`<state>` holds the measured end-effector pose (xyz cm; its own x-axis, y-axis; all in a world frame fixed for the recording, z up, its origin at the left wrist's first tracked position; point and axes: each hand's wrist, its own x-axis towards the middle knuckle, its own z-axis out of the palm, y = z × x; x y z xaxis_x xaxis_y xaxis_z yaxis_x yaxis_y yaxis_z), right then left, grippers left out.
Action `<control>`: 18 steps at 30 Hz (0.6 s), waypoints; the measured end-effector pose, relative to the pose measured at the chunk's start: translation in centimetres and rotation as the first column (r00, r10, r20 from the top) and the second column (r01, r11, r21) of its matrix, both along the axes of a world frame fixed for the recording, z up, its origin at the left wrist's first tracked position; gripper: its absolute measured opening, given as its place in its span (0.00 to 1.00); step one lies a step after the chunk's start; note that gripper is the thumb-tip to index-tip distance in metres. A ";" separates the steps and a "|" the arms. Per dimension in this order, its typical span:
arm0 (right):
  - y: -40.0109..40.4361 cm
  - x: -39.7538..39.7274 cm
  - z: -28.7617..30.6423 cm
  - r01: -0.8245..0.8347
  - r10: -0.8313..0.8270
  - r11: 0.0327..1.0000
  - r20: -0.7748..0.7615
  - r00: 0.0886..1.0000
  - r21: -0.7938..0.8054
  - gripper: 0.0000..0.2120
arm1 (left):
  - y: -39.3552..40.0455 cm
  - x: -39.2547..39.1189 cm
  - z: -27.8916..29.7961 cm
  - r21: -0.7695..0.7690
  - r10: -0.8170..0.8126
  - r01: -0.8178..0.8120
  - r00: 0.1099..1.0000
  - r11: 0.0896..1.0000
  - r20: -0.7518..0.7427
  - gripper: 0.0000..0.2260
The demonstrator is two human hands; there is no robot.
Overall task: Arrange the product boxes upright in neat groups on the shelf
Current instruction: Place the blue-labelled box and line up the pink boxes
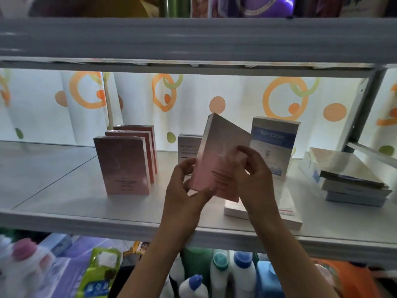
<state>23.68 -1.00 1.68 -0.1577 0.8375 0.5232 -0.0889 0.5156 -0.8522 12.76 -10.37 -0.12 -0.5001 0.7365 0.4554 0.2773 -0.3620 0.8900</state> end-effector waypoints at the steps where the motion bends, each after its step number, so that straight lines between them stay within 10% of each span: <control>1: -0.5 -0.2 0.3 -0.075 0.074 0.997 -0.024 0.997 -0.022 0.15 | -0.1 0.2 0.0 0.023 -0.011 0.011 1.000 1.000 -0.008 0.27; 11: -0.7 -1.5 0.5 -0.560 0.501 0.760 -0.252 0.828 -0.328 0.29 | 0.0 1.1 -1.5 0.123 0.108 -0.051 0.845 0.991 -0.525 0.20; 18: 1.3 -1.2 -0.6 -0.709 0.553 0.591 -0.448 0.703 -0.384 0.28 | 0.7 -1.8 -3.5 0.060 0.171 -0.168 0.790 0.984 -0.589 0.17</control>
